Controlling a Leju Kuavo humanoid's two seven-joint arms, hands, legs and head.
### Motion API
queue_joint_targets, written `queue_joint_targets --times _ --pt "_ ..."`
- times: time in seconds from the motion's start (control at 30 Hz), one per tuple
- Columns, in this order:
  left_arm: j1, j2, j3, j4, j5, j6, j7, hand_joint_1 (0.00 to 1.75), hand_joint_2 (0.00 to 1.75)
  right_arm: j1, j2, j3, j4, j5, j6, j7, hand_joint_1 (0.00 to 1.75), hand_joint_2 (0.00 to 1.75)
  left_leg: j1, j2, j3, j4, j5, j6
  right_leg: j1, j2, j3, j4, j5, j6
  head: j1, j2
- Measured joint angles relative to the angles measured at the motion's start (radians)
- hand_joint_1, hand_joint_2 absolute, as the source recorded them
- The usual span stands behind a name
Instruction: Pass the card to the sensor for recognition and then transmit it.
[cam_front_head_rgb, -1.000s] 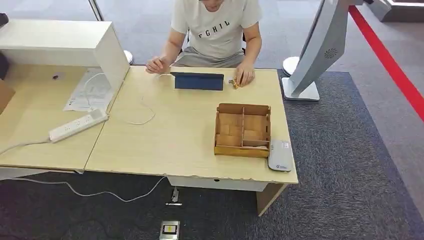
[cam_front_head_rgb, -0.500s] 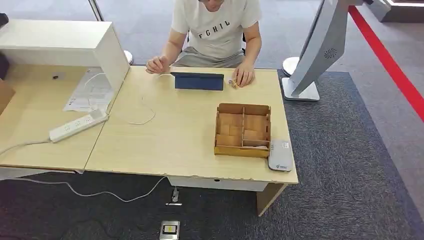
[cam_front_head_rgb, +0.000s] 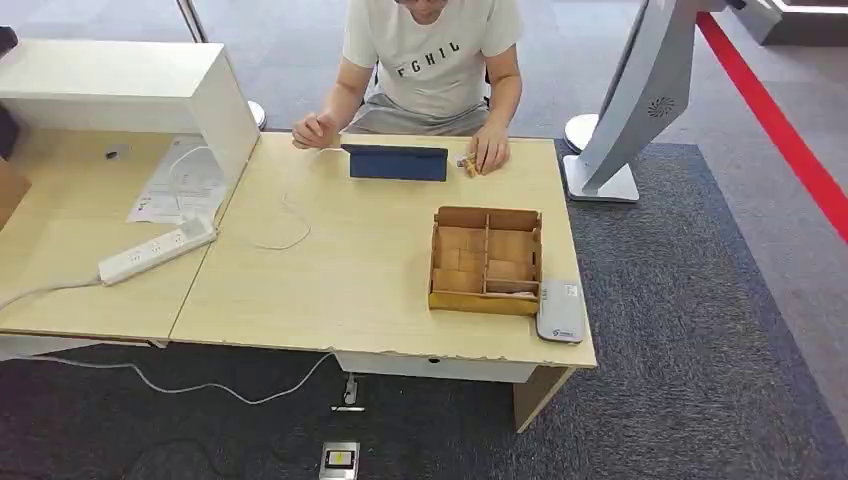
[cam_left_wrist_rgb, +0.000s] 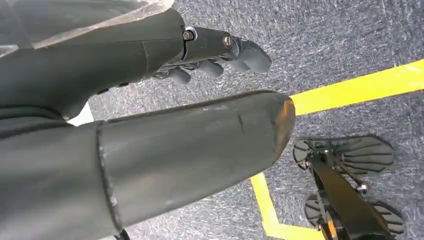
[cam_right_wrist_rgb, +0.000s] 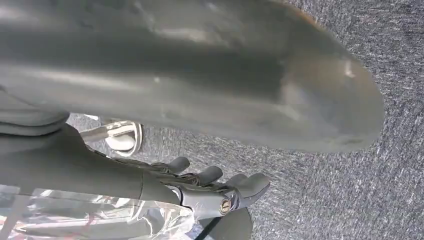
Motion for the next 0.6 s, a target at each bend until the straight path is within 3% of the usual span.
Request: queue_joint_targets --times 0.2,0.37,0.6 --pt "0.000 -0.002 0.002 0.000 0.014 0.008 -0.006 0.00 0.00 0.000 0.009 -0.001 0.000 0.009 -0.013 0.000 0.00 0.00 0.000 0.000 0.000 0.000 0.000 0.000 0.000 0.000 0.000 0.000 0.000 0.000 0.000 0.000" --pt "0.002 -0.010 0.023 0.000 0.064 0.036 0.030 0.00 0.00 0.000 0.031 -0.001 0.001 0.065 -0.051 -0.025 0.00 0.00 0.000 0.000 0.000 0.000 0.000 0.000 0.000 0.000 0.000 0.000 0.000 0.000 0.000 0.000" --pt "0.003 -0.075 0.062 -0.001 0.133 0.165 0.071 0.00 0.00 -0.059 0.063 0.011 -0.001 0.167 -0.047 -0.010 0.00 0.00 -0.001 0.001 0.000 0.000 0.000 0.001 -0.001 0.001 0.001 0.000 0.001 0.001 0.000 0.000"
